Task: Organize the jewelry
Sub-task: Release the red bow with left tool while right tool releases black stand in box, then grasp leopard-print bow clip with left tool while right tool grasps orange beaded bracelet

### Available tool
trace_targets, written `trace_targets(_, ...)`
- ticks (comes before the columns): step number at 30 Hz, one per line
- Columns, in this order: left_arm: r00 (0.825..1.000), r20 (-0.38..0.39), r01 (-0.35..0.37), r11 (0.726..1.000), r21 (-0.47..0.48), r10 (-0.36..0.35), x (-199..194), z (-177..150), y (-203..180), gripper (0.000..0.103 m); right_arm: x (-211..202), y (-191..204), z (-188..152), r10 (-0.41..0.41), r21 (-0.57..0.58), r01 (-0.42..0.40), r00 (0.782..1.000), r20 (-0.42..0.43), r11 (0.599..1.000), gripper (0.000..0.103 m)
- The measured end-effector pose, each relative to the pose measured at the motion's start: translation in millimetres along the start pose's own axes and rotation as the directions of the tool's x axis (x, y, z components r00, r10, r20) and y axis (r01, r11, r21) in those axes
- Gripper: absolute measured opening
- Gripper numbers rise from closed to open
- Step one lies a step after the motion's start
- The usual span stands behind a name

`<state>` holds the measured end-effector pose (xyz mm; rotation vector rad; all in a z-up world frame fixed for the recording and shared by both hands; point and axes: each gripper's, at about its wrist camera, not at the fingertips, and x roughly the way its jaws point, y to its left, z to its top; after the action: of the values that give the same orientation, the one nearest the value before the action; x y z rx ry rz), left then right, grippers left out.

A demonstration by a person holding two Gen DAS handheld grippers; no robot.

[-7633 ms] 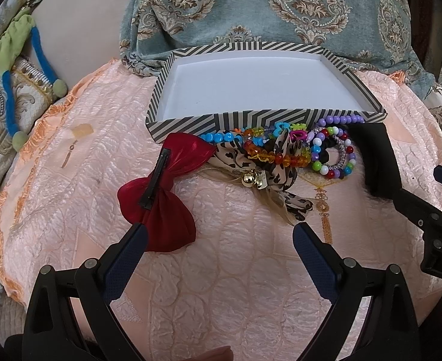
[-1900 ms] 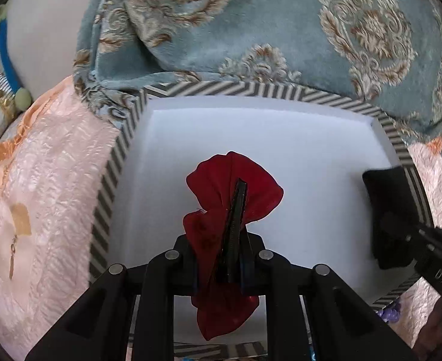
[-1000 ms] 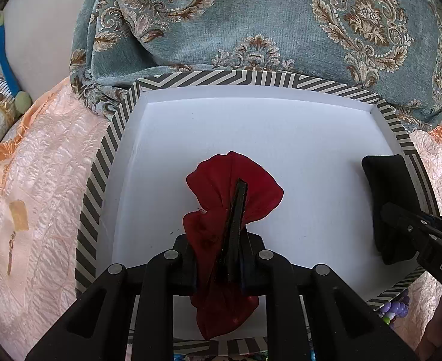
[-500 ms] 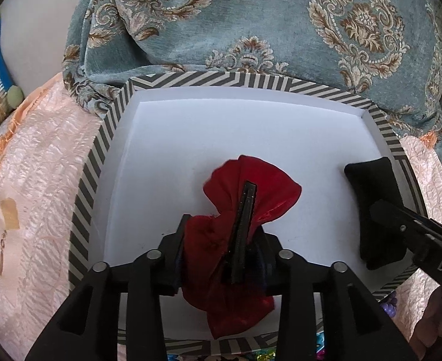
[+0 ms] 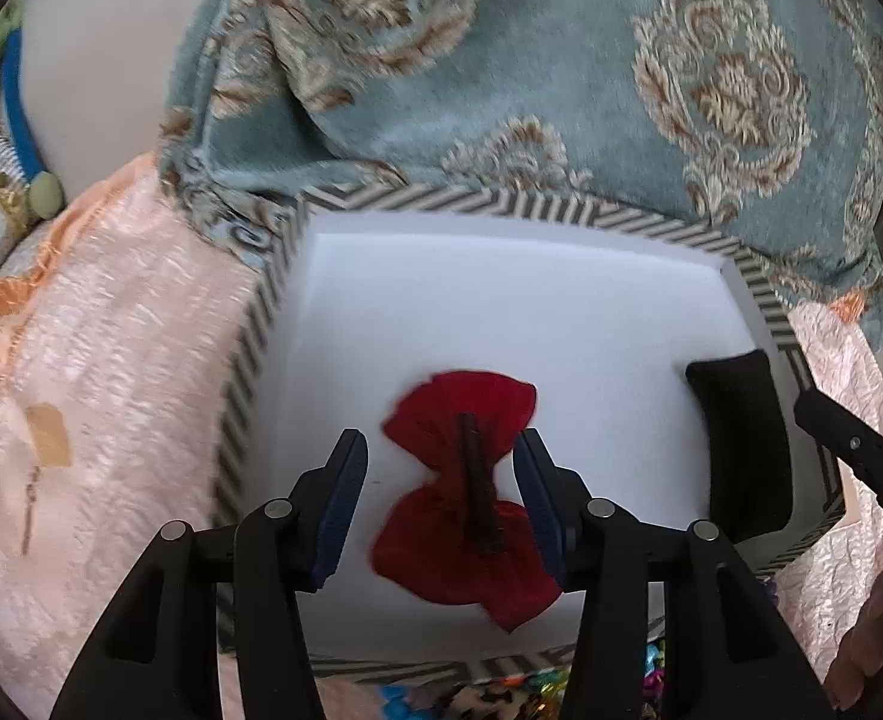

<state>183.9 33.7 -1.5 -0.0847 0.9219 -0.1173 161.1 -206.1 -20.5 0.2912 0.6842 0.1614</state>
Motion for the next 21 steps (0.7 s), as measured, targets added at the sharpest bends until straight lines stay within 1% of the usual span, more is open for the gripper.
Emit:
trace_targets(4,0.999,0.039,0.017,1.0,-0.014,-0.016,-20,-2,12,0.034,-16,-4,-4,0.007,0.014,-0.007,1.0,0.015,1.0,0.049)
trace_targets(8,0.998,0.058,0.037,0.999,0.039,-0.039,-43,-16,17,0.034,-36,-1,-15,0.01,-0.012,-0.01,1.0,0.023,1.0,0.049)
trace_targets(10,0.998,0.055,0.038,0.997,0.063,-0.042,-52,-26,20,0.034,-47,0,-26,0.005,-0.03,-0.004,1.0,0.016,1.0,0.049)
trace_targets(13,0.998,0.037,0.053,0.998,0.046,-0.054,-62,-43,31,0.034,-62,-2,-46,0.008,-0.003,-0.008,1.0,-0.012,1.0,0.049)
trace_targets(17,0.993,0.009,0.118,0.993,-0.01,-0.118,-75,-70,39,0.034,-74,1,-75,0.033,0.01,-0.032,0.998,-0.061,0.999,0.049)
trace_targets(21,0.986,-0.002,0.166,0.986,0.016,-0.166,-86,-94,26,0.034,-77,7,-94,0.02,-0.014,-0.021,0.996,-0.09,1.0,0.049)
